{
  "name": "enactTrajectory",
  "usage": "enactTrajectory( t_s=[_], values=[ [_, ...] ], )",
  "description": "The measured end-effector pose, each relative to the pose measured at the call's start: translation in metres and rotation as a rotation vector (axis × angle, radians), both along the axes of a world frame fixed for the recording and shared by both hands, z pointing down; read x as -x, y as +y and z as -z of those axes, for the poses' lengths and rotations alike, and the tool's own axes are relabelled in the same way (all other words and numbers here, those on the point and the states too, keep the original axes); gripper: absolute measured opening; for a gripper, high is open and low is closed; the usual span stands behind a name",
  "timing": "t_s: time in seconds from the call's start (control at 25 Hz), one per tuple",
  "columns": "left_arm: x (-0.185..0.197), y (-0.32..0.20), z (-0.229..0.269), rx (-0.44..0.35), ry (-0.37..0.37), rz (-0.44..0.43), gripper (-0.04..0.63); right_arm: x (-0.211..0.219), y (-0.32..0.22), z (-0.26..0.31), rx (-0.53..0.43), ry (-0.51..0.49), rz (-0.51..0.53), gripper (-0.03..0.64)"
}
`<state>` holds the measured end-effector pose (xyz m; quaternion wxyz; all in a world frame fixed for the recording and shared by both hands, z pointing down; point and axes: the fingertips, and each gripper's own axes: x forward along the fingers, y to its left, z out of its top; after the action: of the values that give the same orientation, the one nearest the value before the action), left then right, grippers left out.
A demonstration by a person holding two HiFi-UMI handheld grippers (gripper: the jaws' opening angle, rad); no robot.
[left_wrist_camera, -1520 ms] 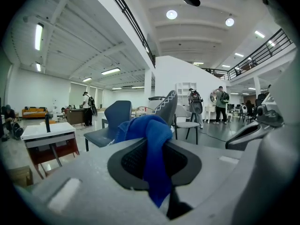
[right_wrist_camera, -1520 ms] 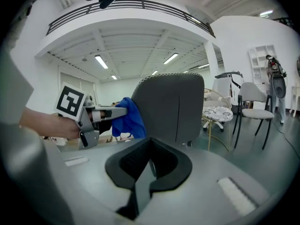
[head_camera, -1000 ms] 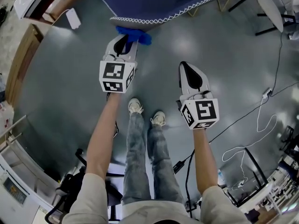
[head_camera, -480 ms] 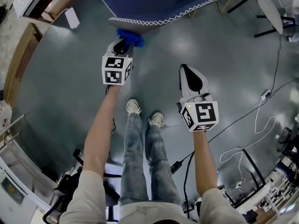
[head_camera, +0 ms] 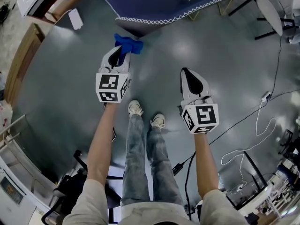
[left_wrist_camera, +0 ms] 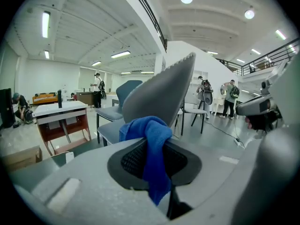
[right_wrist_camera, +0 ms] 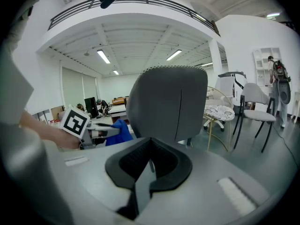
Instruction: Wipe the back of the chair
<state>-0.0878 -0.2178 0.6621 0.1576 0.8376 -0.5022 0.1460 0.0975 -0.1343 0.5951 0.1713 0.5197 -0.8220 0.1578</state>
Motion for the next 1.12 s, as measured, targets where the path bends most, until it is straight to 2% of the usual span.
enactTrajectory(
  t_s=[0.28,0.48,0.64,0.96,1.12],
  values=[
    [0.013,0.014,0.054,-0.106,-0.022,-0.028,0.063,0.011,0.01,0.002,-0.001,0.0,0.02,0.0],
    [0.021,-0.007,0.085,-0.161,-0.004,-0.019,0.063,0.022,0.01,0.008,-0.006,0.003,0.039,0.0],
    [0.01,-0.025,0.106,-0.205,0.003,-0.047,0.063,0.024,0.006,0.011,-0.012,0.006,0.045,0.0],
    [0.007,-0.046,0.092,-0.184,0.037,-0.066,0.063,0.028,0.004,0.006,-0.006,0.008,0.039,0.0],
    [0.009,-0.046,0.061,-0.11,0.027,-0.068,0.063,0.027,0.0,0.005,-0.002,0.005,0.035,0.0]
  ],
)
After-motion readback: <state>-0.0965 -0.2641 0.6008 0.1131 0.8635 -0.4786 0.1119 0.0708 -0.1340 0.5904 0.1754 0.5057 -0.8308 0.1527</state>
